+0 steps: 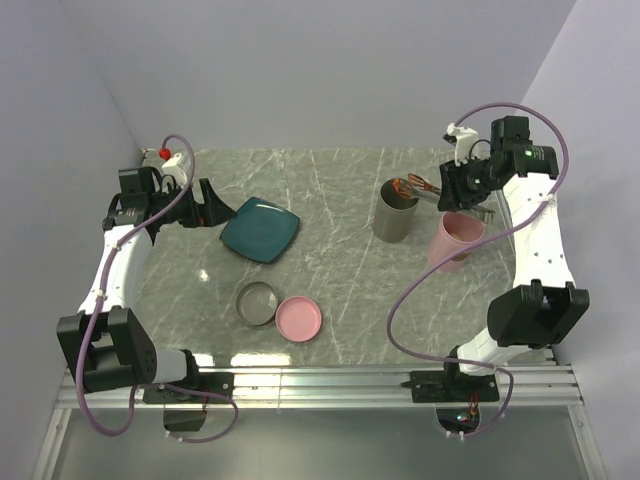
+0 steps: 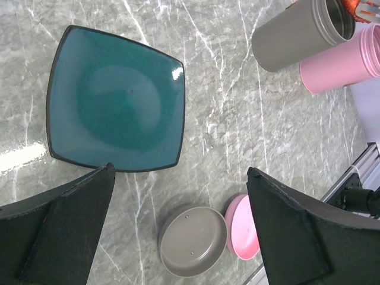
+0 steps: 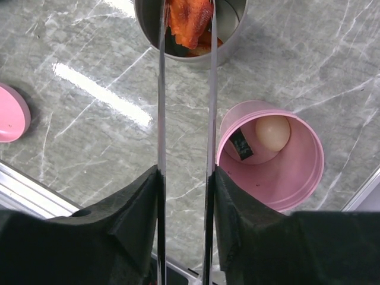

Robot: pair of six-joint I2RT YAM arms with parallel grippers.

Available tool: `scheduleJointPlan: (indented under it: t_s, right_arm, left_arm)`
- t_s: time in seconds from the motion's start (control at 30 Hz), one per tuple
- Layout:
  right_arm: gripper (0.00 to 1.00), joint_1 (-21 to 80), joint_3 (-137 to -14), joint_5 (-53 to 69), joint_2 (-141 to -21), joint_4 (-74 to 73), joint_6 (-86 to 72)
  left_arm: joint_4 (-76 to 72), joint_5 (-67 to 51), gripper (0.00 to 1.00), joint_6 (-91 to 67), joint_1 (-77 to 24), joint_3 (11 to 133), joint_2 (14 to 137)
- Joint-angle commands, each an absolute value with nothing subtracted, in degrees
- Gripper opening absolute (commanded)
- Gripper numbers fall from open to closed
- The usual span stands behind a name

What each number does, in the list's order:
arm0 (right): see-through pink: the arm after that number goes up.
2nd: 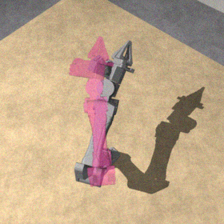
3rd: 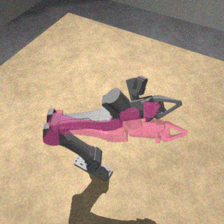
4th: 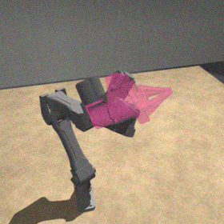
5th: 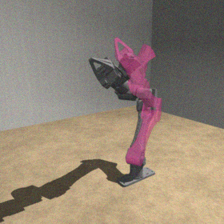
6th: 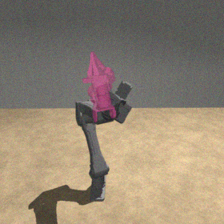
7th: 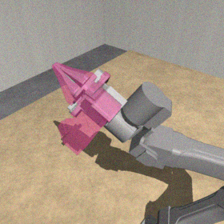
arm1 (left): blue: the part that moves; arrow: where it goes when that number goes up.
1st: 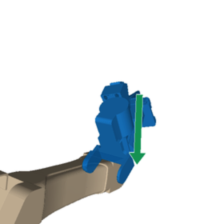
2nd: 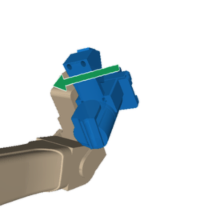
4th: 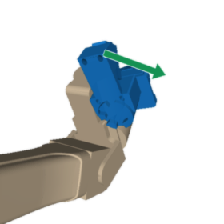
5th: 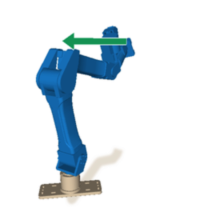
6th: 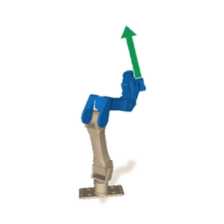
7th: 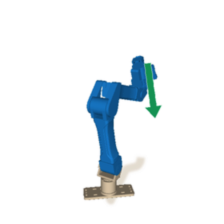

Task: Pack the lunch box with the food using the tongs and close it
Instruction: Place the fake food in the packing box.

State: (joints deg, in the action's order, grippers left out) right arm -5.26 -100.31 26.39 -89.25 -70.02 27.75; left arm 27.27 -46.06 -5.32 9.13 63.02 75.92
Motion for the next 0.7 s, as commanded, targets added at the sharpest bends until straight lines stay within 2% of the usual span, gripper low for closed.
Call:
scheduleJointPlan:
  t_s: [0.0, 0.43, 0.53, 0.67]
  right_arm:
    - [0.47, -5.4, -104.4, 26.8, -89.7, -69.7, 27.9]
    - [0.49, -4.0, -113.9, 28.5, -93.1, -73.6, 28.2]
    - [0.49, 0.0, -114.6, 27.8, -92.4, -72.8, 28.3]
    - [0.48, 11.3, -110.7, 25.8, -91.2, -67.5, 27.2]
  left_arm:
    - [24.5, -46.4, 0.99, -6.4, 9.0, 63.3, 75.6]
    - [25.2, -46.5, 0.99, -5.9, 8.9, 63.5, 75.1]
    - [25.7, -46.8, 0.99, -5.8, 8.9, 64.0, 75.3]
    - [26.1, -48.5, 0.99, -7.6, 9.4, 65.4, 76.3]
